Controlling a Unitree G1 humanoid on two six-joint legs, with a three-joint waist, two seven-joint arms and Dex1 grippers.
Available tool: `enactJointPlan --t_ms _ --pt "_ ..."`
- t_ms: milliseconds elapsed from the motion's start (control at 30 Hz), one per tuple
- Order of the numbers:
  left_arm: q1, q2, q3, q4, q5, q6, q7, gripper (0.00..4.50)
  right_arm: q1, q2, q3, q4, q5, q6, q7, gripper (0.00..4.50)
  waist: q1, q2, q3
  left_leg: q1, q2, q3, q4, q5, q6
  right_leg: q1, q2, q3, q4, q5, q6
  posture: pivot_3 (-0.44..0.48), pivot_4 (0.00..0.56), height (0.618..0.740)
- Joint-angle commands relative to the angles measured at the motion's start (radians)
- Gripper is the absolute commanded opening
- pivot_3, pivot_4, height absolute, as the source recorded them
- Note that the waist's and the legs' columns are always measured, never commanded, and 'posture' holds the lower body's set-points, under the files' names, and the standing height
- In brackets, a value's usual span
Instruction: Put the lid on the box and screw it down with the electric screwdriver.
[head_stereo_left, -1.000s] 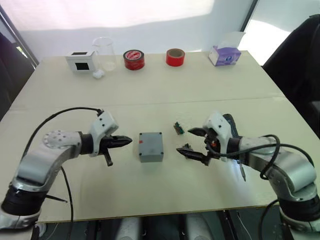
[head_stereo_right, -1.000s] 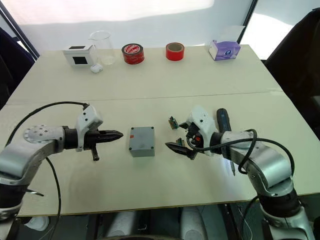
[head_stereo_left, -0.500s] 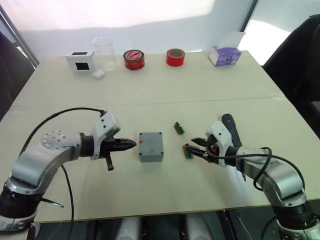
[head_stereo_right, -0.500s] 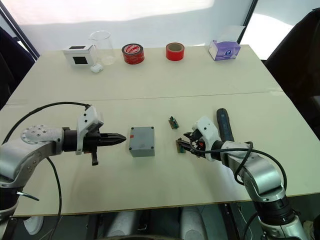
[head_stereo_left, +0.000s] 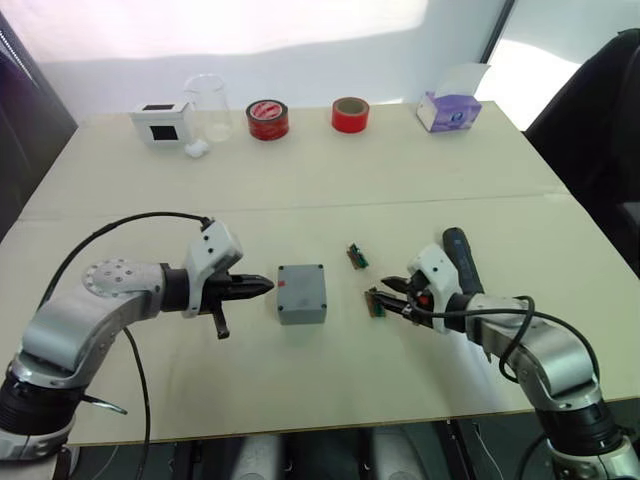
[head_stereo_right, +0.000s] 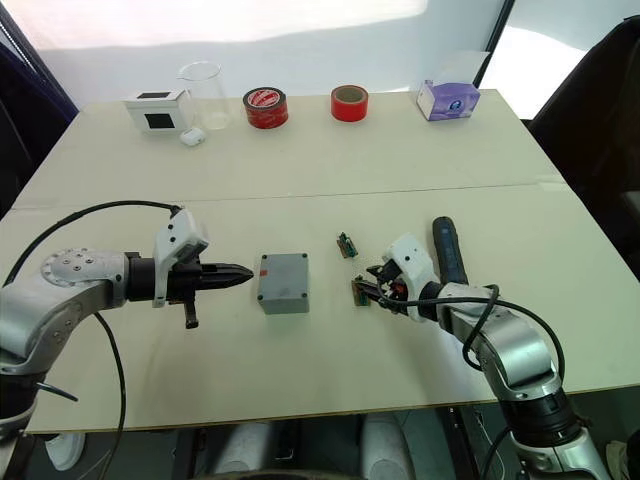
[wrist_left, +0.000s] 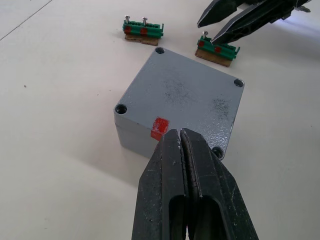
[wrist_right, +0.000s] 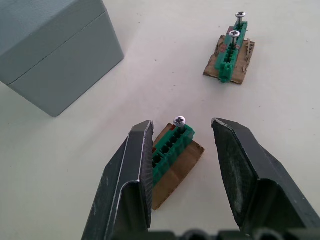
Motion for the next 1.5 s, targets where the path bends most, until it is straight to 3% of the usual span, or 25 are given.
enactJointPlan --t_ms 33,133,867,1200,1500 --pt "-0.011 0.011 -0.004 -0.012 0.002 -0.016 -0.002 0.0 -0.025 0.003 -0.008 -0.001 -0.006 -0.022 -0.001 1.06 0.0 0.0 0.0 0.0 0.0 0.0 0.0 0.0 0.0 0.0 0.0 0.0 0.0 0.0 0.0 0.0 0.15 0.74" --pt "-0.013 0.009 -0.007 -0.008 0.004 -0.019 0.0 0.0 -0.026 0.006 -0.003 0.001 -0.012 -0.027 -0.002 0.02 0.0 0.0 0.0 0.0 0.0 0.0 0.0 0.0 0.0 0.0 0.0 0.0 0.0 0.0 0.0 0.0 0.15 0.74" --pt "-0.012 0.007 -0.023 0.043 0.03 -0.071 -0.01 0.0 -0.067 -0.047 -0.02 -0.151 -0.023 -0.055 0.009 0.02 0.001 0.0 0.0 0.0 0.0 0.0 0.0 0.0 0.0 0.0 0.0 0.0 0.0 0.0 0.0 0.0 0.15 0.74" --pt "-0.037 0.009 0.02 0.079 0.009 -0.061 -0.006 0.0 -0.254 0.091 0.159 0.008 -0.111 -0.214 0.032 0.02 -0.002 0.0 0.0 0.0 0.0 0.0 0.0 0.001 -0.001 0.0 0.001 0.0 0.0 0.0 0.0 0.0 0.15 0.74" --pt "0.001 0.005 0.042 0.031 -0.013 -0.035 0.028 0.0 -0.264 0.113 0.189 0.056 -0.138 -0.255 0.063 0.02 -0.002 0.0 0.0 0.0 0.0 0.0 0.0 0.001 -0.002 0.0 0.0 0.0 0.0 0.0 0.0 0.0 0.15 0.74"
